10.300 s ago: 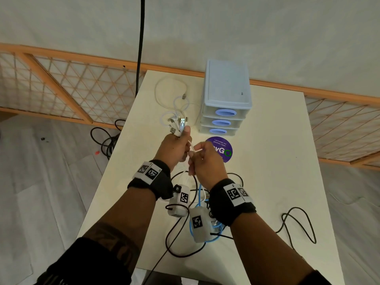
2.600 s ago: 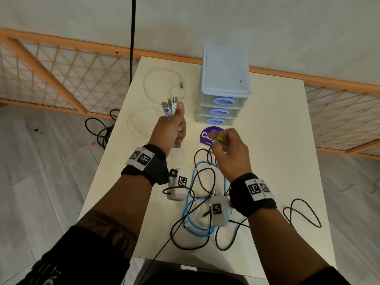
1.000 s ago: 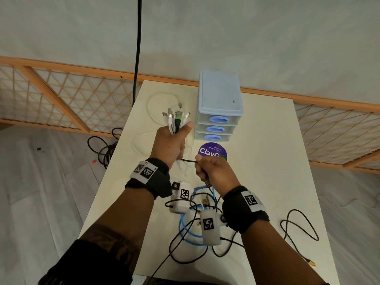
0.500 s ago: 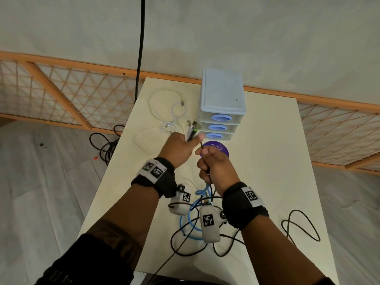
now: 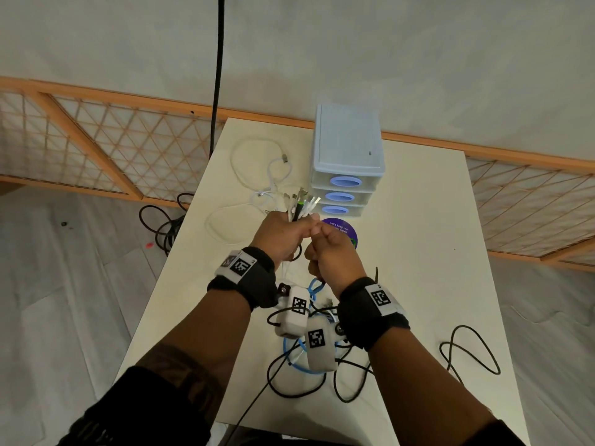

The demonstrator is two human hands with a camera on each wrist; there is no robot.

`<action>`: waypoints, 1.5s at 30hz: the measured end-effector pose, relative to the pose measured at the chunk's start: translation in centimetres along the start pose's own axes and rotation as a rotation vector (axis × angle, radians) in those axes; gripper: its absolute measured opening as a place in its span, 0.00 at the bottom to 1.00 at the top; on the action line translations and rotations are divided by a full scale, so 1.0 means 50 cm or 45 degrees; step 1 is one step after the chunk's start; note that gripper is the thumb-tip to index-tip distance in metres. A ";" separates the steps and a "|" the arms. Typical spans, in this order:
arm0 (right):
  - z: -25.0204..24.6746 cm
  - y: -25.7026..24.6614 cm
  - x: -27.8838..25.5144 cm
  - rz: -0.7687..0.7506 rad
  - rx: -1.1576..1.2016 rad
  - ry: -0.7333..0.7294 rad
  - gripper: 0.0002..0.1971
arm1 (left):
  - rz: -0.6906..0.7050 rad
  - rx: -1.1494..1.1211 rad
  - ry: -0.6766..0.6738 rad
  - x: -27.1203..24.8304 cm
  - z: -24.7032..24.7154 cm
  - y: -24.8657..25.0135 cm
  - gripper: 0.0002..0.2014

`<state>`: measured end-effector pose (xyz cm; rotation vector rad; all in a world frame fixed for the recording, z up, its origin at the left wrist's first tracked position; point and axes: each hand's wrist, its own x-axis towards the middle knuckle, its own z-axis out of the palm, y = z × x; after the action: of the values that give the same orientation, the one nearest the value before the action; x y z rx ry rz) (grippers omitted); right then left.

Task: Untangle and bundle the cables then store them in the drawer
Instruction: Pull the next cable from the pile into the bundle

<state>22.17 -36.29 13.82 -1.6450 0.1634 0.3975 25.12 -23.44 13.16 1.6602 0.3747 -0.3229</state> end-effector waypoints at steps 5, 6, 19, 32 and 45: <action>-0.004 0.013 -0.008 0.087 0.073 -0.118 0.17 | 0.040 -0.217 0.206 0.012 -0.021 0.019 0.12; -0.008 0.018 -0.013 0.065 0.011 -0.138 0.18 | 0.034 -0.312 0.282 0.021 -0.035 0.021 0.11; -0.007 0.026 -0.015 0.032 -0.015 -0.032 0.16 | -0.098 -0.160 -0.067 -0.005 -0.011 -0.014 0.21; -0.006 0.034 -0.014 0.058 0.041 -0.050 0.17 | -0.143 -0.095 -0.108 -0.004 -0.023 -0.014 0.25; -0.013 0.036 -0.038 0.100 0.156 -0.100 0.15 | -0.188 -0.139 0.049 0.011 -0.064 0.002 0.29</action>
<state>19.91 -37.38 12.82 -1.5032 0.1903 0.5021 25.65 -20.24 13.42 1.5367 0.5363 -0.3738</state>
